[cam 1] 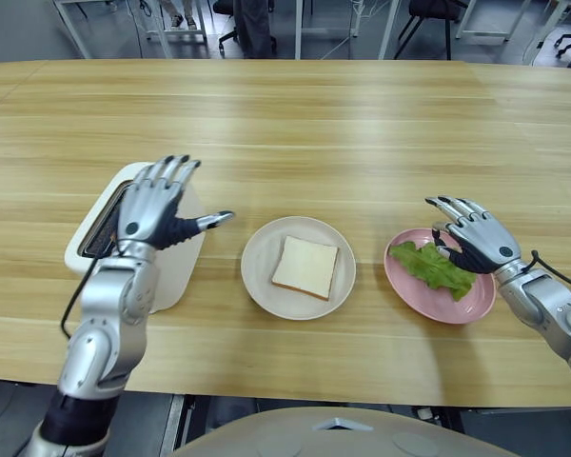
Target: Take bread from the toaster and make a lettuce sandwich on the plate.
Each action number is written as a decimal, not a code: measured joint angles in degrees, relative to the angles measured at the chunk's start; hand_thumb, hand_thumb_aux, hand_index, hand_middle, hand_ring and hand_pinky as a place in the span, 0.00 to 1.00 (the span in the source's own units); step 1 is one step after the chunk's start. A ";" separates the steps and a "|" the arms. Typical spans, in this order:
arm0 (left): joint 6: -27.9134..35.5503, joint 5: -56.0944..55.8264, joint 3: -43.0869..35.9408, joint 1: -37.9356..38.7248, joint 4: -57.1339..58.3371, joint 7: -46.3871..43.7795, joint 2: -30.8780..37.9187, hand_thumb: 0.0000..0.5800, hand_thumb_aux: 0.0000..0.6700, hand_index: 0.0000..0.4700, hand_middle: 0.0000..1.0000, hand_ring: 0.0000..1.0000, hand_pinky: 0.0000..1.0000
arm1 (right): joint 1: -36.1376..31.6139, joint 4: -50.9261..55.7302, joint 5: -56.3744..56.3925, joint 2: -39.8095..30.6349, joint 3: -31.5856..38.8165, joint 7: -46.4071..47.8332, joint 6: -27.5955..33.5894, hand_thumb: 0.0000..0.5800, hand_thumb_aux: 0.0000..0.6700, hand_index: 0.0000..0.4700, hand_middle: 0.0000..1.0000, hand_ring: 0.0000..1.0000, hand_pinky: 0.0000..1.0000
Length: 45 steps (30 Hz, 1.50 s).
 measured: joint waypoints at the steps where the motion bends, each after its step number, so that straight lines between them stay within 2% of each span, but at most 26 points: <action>1: 0.04 0.05 1.51 1.27 -0.64 0.21 0.19 0.00 0.00 0.00 0.04 0.04 0.04 | 0.08 -0.72 0.19 0.26 -0.09 0.45 -0.08 1.00 1.00 0.98 0.00 0.00 0.00; 5: 0.41 -0.73 8.85 5.58 -1.41 1.47 0.24 0.00 0.00 0.00 0.00 0.00 0.00 | 0.40 -1.71 0.17 2.17 0.26 2.79 0.30 1.00 1.00 0.98 0.00 0.00 0.00; 6: 0.36 -1.19 10.63 6.50 -1.44 1.82 0.19 0.00 0.00 0.00 0.00 0.00 0.00 | 0.26 -0.64 -0.30 2.37 0.66 3.37 0.84 0.00 0.00 0.00 0.00 0.00 0.00; 12: -0.58 -3.36 16.03 10.02 -2.27 4.18 -1.82 0.00 0.00 0.00 0.00 0.00 0.00 | 0.05 7.21 -3.04 1.93 2.00 6.37 4.84 0.00 0.00 0.00 0.00 0.00 0.00; 23: -1.25 -3.21 15.94 12.57 -2.36 5.72 -5.46 0.00 0.00 0.00 0.00 0.00 0.00 | -1.33 14.98 -7.22 0.20 3.31 4.36 9.42 0.00 0.00 0.00 0.00 0.00 0.00; 32: -1.03 -2.90 16.58 13.08 -2.12 5.82 -5.34 0.00 0.00 0.00 0.00 0.00 0.00 | -1.68 17.94 -7.48 1.69 7.32 4.07 9.95 0.00 0.00 0.00 0.00 0.00 0.00; 33: -0.98 -2.91 16.83 13.11 -2.11 5.81 -5.30 0.00 0.00 0.00 0.00 0.00 0.00 | -1.90 18.22 -7.49 1.84 7.55 3.96 9.92 0.88 0.65 0.64 0.00 0.00 0.00; 34: -0.96 -2.92 16.99 13.10 -2.11 5.80 -5.23 0.00 0.00 0.00 0.00 0.00 0.00 | -2.06 18.37 -7.50 1.84 7.94 3.93 9.90 0.94 0.76 0.75 0.00 0.00 0.00; 35: -0.94 -2.94 17.17 13.10 -2.11 5.77 -5.22 0.00 0.00 0.00 0.00 0.00 0.00 | -2.08 18.35 -7.48 1.87 8.16 3.89 9.78 0.94 0.76 0.75 0.00 0.00 0.00; 36: -0.90 -2.97 17.47 13.16 -2.11 5.76 -5.22 0.00 0.00 0.00 0.00 0.00 0.00 | -2.32 18.27 -7.44 1.89 8.45 3.71 9.56 1.00 1.00 0.98 0.00 0.00 0.00; 45: -0.73 -2.99 18.20 13.14 -2.08 5.45 -5.19 0.00 0.00 0.00 0.00 0.00 0.00 | -1.26 14.33 -5.74 1.90 8.61 2.73 6.21 1.00 1.00 0.98 0.00 0.00 0.00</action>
